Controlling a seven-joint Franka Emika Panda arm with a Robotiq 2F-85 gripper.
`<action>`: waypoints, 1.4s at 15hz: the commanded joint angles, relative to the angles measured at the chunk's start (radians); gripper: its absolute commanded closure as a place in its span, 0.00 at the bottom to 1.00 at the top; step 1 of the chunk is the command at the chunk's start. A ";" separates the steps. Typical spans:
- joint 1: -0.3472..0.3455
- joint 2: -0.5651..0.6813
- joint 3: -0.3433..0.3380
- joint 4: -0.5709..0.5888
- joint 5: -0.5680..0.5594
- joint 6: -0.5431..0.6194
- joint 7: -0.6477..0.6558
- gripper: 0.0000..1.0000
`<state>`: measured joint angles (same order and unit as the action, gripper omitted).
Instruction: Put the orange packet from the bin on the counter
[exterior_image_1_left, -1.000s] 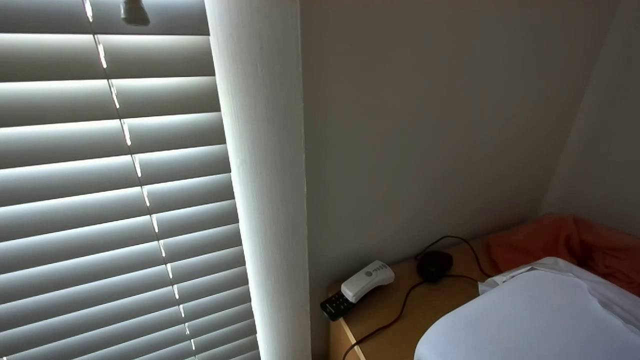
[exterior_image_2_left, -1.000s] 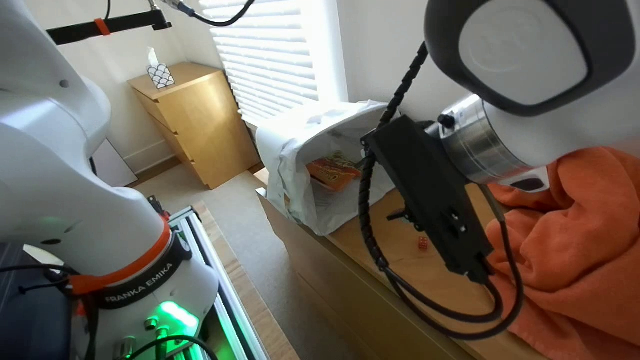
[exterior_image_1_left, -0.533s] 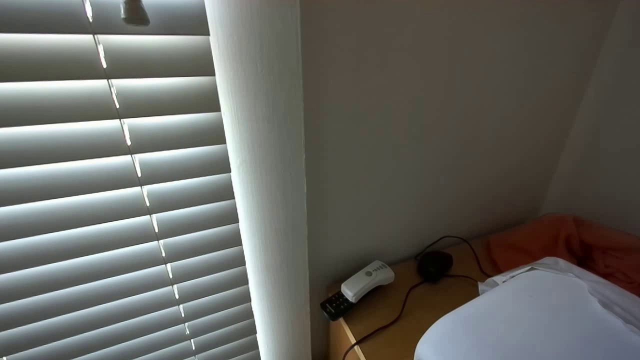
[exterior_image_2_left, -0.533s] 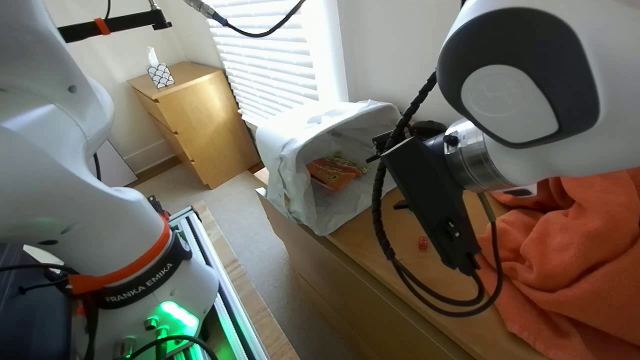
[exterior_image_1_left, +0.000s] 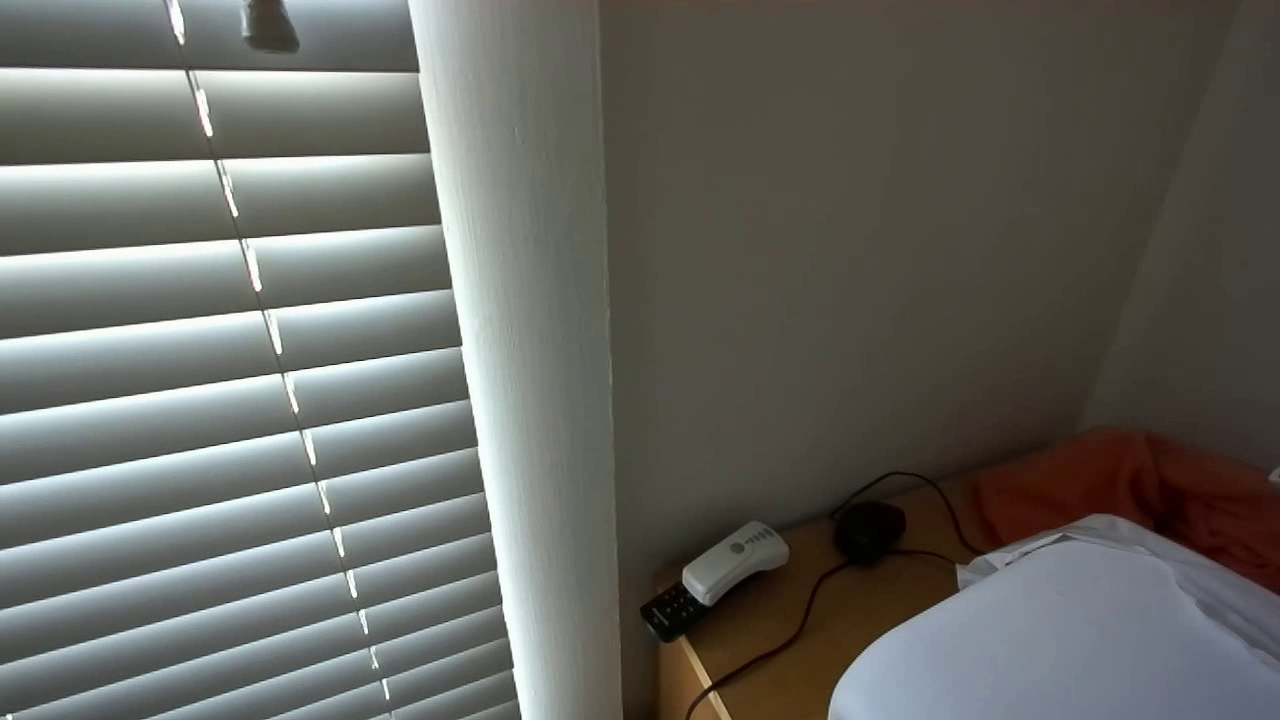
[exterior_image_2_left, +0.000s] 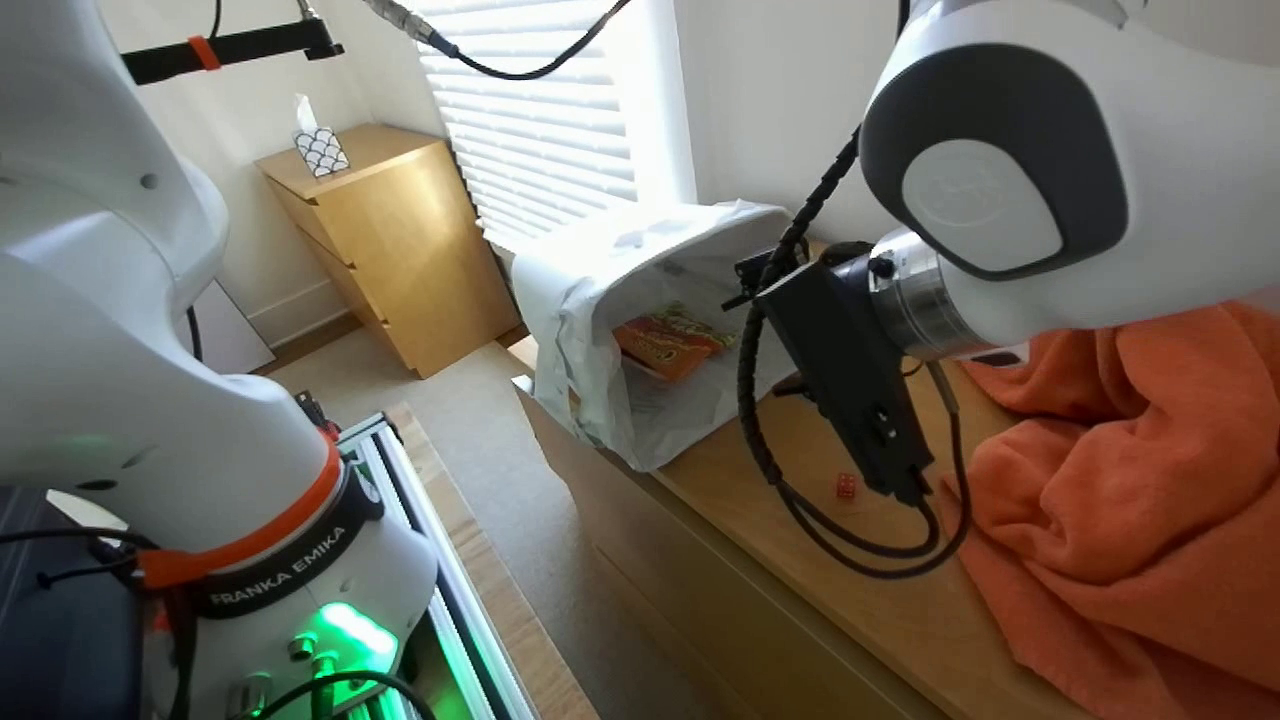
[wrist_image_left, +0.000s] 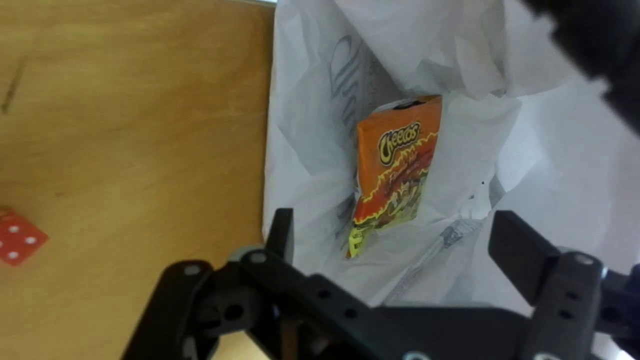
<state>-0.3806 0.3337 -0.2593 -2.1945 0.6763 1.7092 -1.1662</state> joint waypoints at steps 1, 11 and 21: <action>0.011 0.074 0.055 0.042 0.066 0.001 -0.006 0.00; 0.028 0.201 0.126 0.097 0.145 -0.035 0.021 0.00; 0.046 0.242 0.143 0.117 0.145 -0.085 0.038 0.32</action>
<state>-0.3385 0.5508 -0.1152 -2.1011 0.8165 1.6630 -1.1515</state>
